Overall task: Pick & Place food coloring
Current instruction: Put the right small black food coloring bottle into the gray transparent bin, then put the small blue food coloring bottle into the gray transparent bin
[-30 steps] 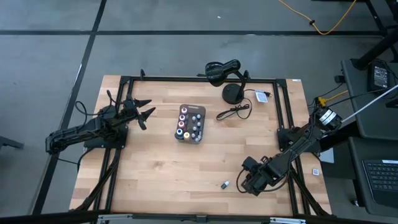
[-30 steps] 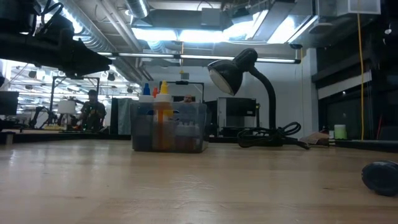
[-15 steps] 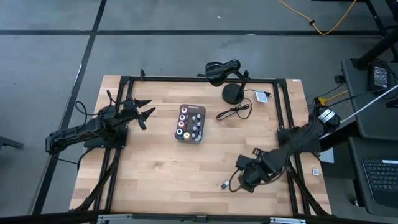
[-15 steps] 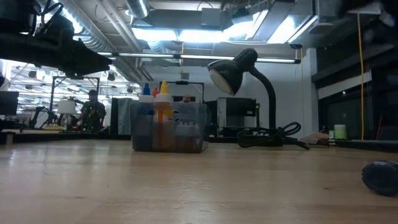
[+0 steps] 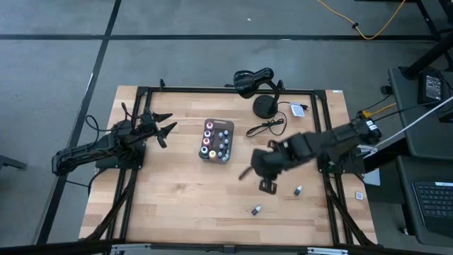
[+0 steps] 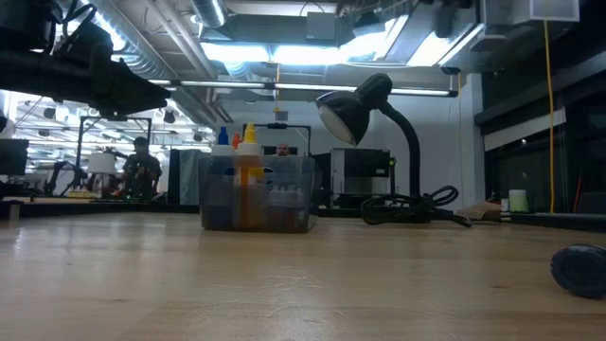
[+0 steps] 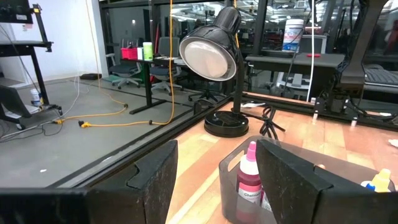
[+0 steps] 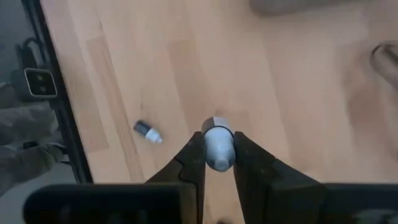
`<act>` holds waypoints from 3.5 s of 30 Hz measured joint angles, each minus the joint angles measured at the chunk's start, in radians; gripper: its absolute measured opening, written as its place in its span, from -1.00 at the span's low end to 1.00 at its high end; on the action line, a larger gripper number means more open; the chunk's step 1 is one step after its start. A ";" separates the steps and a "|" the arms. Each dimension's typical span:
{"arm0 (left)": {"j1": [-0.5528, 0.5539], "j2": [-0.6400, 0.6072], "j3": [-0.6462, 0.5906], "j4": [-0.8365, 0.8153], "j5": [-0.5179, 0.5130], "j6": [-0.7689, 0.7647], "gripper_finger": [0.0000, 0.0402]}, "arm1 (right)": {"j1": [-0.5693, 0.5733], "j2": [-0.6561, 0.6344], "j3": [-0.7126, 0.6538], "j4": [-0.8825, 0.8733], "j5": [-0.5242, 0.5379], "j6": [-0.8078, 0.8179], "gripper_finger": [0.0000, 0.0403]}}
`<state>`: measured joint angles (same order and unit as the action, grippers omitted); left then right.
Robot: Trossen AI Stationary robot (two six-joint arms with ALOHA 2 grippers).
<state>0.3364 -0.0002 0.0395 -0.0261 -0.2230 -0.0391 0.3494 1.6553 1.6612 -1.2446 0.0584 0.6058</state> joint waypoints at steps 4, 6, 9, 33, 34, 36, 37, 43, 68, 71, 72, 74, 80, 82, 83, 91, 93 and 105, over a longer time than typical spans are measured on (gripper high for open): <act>0.000 0.000 0.000 0.000 0.000 0.000 0.06 | -0.089 0.056 0.115 -0.053 -0.010 -0.104 -0.69; 0.000 0.000 0.000 0.000 0.000 0.000 0.06 | -0.133 0.088 0.174 -0.078 -0.012 -0.152 -0.69; 0.000 0.000 0.000 0.000 0.000 0.000 0.06 | -0.196 0.141 0.250 -0.086 -0.029 -0.216 -0.69; 0.000 0.000 0.000 0.000 0.000 0.000 0.06 | -0.438 0.555 0.413 0.052 -0.083 -0.600 -0.69; 0.000 0.000 0.000 0.000 0.000 0.000 0.06 | -0.440 0.568 0.413 0.061 -0.083 -0.612 -0.69; 0.000 0.000 0.000 0.000 0.000 0.000 0.06 | -0.447 0.587 0.413 0.087 -0.084 -0.637 -0.69; 0.000 0.000 0.000 0.000 0.000 0.000 0.06 | -0.451 0.595 0.413 0.094 -0.084 -0.648 -0.69; 0.000 0.000 0.000 0.000 0.000 0.000 0.06 | -0.467 0.630 0.413 0.123 -0.081 -0.714 -0.69; 0.000 0.000 0.000 0.000 0.000 0.000 0.06 | -0.479 0.697 0.412 0.179 -0.043 -0.817 -0.69; 0.000 0.000 0.000 0.000 0.000 0.000 0.06 | -0.480 0.710 0.412 0.183 -0.043 -0.821 -0.69; 0.000 0.000 0.000 0.000 0.000 0.000 0.06 | -0.480 0.713 0.412 0.185 -0.043 -0.822 -0.69; 0.000 0.000 0.000 0.000 0.000 0.000 0.06 | -0.482 0.719 0.412 0.185 -0.044 -0.822 -0.69; 0.000 0.000 0.000 0.000 0.000 0.000 0.06 | -0.484 0.724 0.412 0.179 -0.050 -0.821 -0.60; 0.000 0.000 0.000 0.000 0.000 0.000 0.06 | -0.485 0.724 0.412 0.176 -0.052 -0.821 -0.49; 0.000 0.000 0.000 0.000 0.000 0.000 0.06 | -0.485 0.724 0.412 0.177 -0.052 -0.822 -0.44; 0.000 0.000 0.000 0.000 0.000 0.000 0.06 | -0.485 0.724 0.436 0.137 -0.052 -0.821 -0.13; 0.000 0.000 0.000 0.000 0.000 0.000 0.06 | -0.485 0.724 0.467 0.121 -0.052 -0.821 -0.09; 0.000 0.000 0.000 0.000 0.000 0.000 0.06 | -0.441 0.685 0.677 -0.065 -0.032 -0.769 -0.02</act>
<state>0.3365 -0.0002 0.0397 -0.0261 -0.2232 -0.0391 -0.0914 2.3408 2.3378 -1.3096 0.0264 -0.1627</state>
